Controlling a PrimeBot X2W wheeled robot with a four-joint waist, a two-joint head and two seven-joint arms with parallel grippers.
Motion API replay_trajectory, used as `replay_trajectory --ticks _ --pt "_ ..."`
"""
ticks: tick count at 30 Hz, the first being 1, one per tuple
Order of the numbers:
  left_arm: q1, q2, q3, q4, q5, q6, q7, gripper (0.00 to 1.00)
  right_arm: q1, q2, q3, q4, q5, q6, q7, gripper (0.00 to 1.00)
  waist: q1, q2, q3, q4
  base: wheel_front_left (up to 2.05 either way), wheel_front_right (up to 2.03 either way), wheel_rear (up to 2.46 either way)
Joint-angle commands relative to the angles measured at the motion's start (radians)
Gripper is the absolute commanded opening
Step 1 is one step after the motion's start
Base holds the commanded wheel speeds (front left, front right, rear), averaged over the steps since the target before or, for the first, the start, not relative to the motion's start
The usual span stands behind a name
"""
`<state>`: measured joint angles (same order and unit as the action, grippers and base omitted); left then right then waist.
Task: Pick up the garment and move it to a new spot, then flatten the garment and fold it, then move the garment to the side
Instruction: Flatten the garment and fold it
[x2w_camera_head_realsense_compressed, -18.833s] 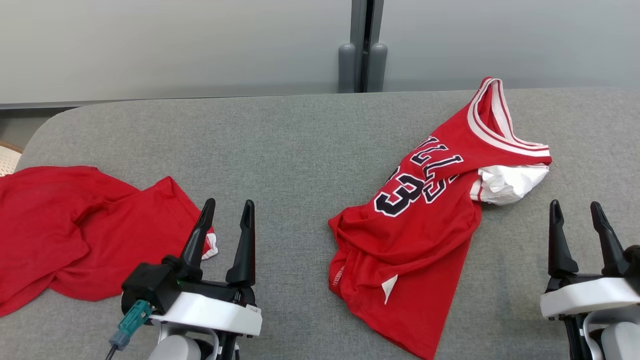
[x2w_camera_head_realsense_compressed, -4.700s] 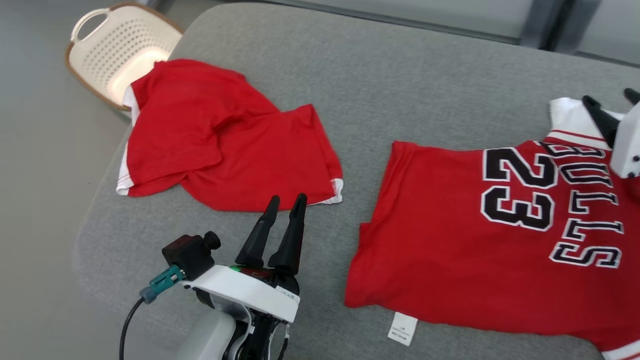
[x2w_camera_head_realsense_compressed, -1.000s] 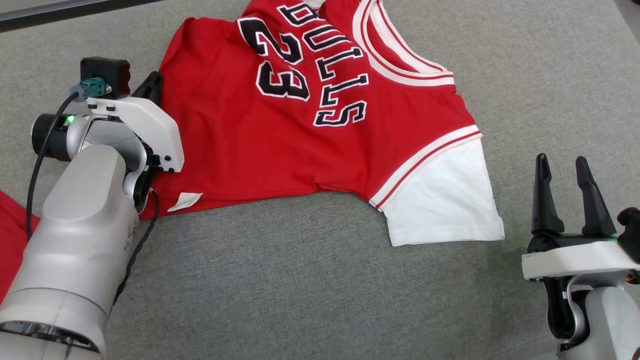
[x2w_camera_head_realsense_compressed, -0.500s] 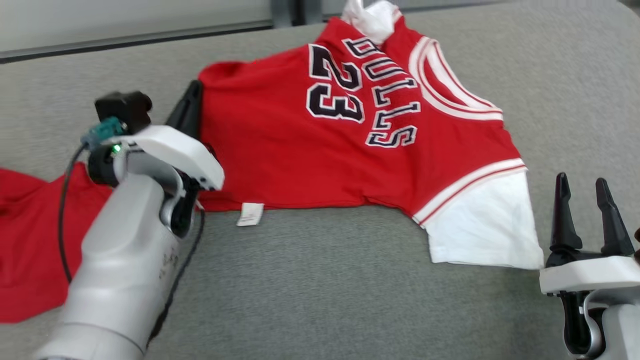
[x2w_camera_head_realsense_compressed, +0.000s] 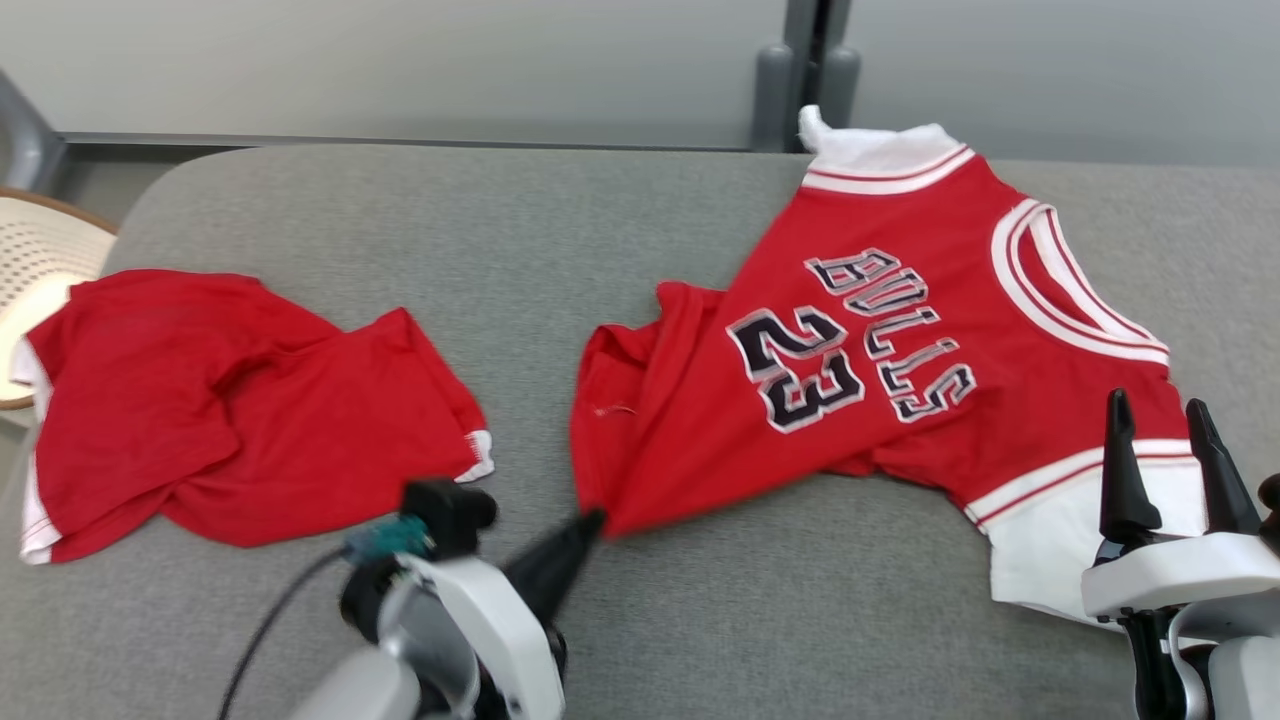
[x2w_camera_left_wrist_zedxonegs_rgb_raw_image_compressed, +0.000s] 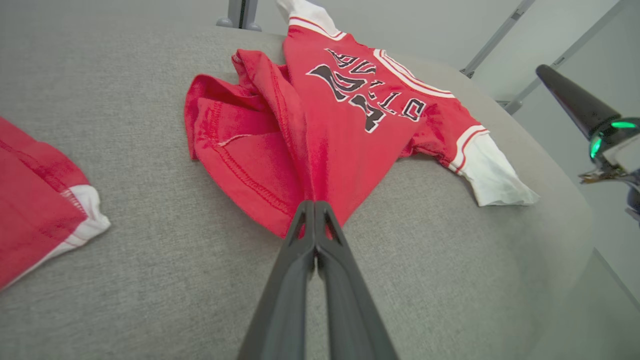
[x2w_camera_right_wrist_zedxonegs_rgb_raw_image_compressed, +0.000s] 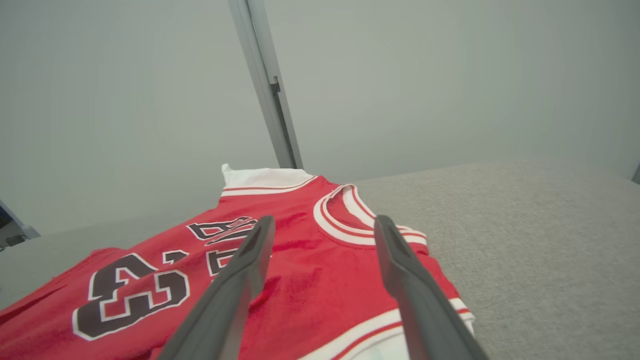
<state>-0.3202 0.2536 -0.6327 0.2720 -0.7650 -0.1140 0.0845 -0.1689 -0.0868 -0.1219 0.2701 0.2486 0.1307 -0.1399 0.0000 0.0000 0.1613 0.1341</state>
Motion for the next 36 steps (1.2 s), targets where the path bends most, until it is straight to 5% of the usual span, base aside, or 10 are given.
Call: replay_trajectory --ticks 1,5,6,7,8,16,20,27,36 --pt "0.056 0.019 -0.031 -0.066 -0.004 0.009 0.046 0.0 0.008 -0.001 0.0 -0.003 -0.004 0.0 0.009 1.0 0.0 0.0 -0.035 0.047 0.0 0.0 0.0" --pt "0.122 0.058 -0.091 -0.171 0.004 0.023 0.13 0.0 0.004 0.003 0.002 -0.005 -0.012 0.0 0.026 1.0 0.0 0.0 -0.048 0.069 0.0 0.0 0.0" --pt "0.128 0.061 -0.096 -0.186 0.014 0.032 0.135 0.18 0.003 0.004 0.005 -0.007 -0.013 0.0 0.027 1.0 0.0 0.0 -0.05 0.071 0.0 0.0 0.0" --pt "0.133 0.063 -0.096 -0.196 0.022 0.046 0.132 0.71 0.002 0.004 0.008 -0.008 -0.014 0.0 0.033 1.0 0.0 0.0 -0.051 0.073 0.0 0.0 0.0" --pt "0.133 0.065 -0.093 -0.202 0.032 0.058 0.126 1.0 0.001 0.004 0.011 -0.01 -0.014 0.0 0.035 1.0 0.0 0.0 -0.053 0.073 0.0 0.0 0.0" --pt "0.101 0.066 -0.003 -0.239 0.022 0.121 0.056 1.0 0.002 -0.005 0.02 -0.024 -0.01 0.0 0.034 1.0 0.0 0.0 -0.053 0.055 0.0 0.0 0.0" --pt "0.073 0.038 0.111 -0.256 0.014 0.17 -0.081 1.0 0.004 -0.01 0.042 -0.05 0.011 0.0 0.004 1.0 0.0 0.0 -0.053 0.039 0.0 0.0 0.0" --pt "0.06 -0.037 0.24 -0.203 -0.002 0.187 -0.31 1.0 0.014 -0.019 0.088 -0.083 0.031 0.0 -0.039 1.0 0.0 0.0 -0.045 -0.003 0.0 0.0 0.0" --pt "-0.05 -0.059 0.173 -0.021 0.114 0.192 -0.289 1.0 -0.012 -0.024 0.105 -0.118 0.012 0.0 -0.032 1.0 0.0 0.0 0.031 -0.074 0.0 0.0 0.0"
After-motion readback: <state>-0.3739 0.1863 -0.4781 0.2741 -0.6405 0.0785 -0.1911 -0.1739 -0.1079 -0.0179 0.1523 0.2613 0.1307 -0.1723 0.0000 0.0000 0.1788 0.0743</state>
